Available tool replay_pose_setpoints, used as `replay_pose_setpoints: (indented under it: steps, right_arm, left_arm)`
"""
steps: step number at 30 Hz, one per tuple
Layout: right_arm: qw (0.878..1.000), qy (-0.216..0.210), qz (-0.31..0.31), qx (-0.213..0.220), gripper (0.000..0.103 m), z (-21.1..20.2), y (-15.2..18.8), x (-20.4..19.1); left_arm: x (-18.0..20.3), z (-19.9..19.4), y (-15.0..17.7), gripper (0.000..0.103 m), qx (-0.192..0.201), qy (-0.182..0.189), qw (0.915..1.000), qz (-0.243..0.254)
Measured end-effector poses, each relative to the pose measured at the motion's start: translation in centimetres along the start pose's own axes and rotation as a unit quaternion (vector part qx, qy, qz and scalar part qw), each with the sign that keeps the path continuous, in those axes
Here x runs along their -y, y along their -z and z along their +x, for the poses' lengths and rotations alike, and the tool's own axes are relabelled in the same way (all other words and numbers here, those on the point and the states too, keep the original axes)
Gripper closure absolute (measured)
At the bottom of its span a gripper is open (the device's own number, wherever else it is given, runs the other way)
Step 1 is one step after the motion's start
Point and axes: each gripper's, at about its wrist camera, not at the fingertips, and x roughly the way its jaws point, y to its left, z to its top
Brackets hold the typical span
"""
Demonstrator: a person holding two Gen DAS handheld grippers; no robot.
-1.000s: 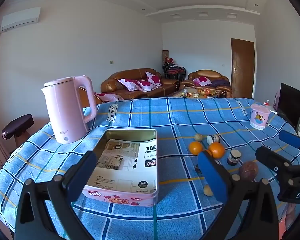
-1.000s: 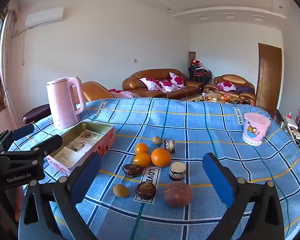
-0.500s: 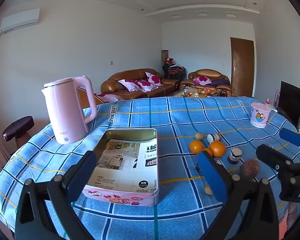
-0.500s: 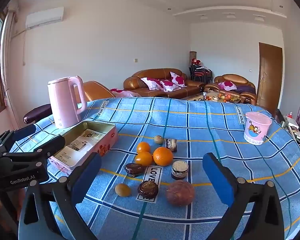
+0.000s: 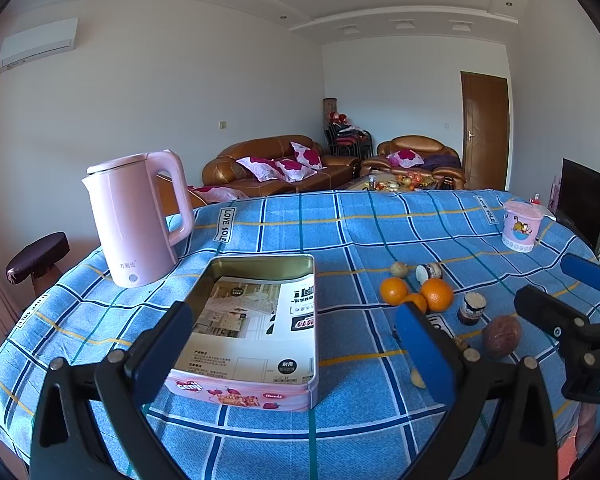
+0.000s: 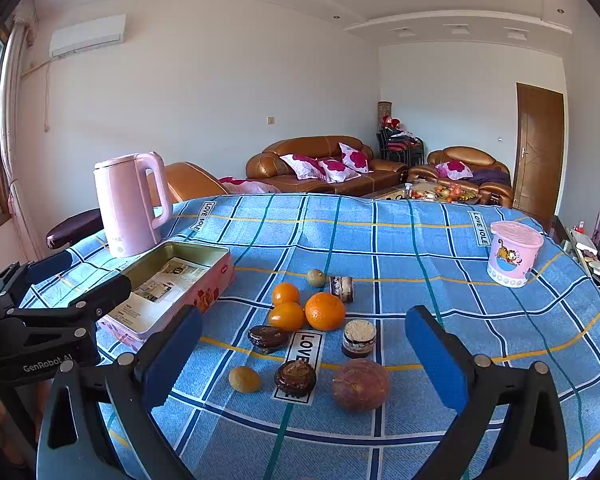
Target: Organize fruits
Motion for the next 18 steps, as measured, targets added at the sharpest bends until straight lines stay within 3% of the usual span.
replay_pose_setpoints:
  steps: [18]
  right_arm:
    - [1.0,-0.002,0.001,-0.002,0.001,0.1,0.03,0.0]
  left_arm:
    - [-0.05,0.15,0.09,0.0,-0.001,-0.001,1.0,0.0]
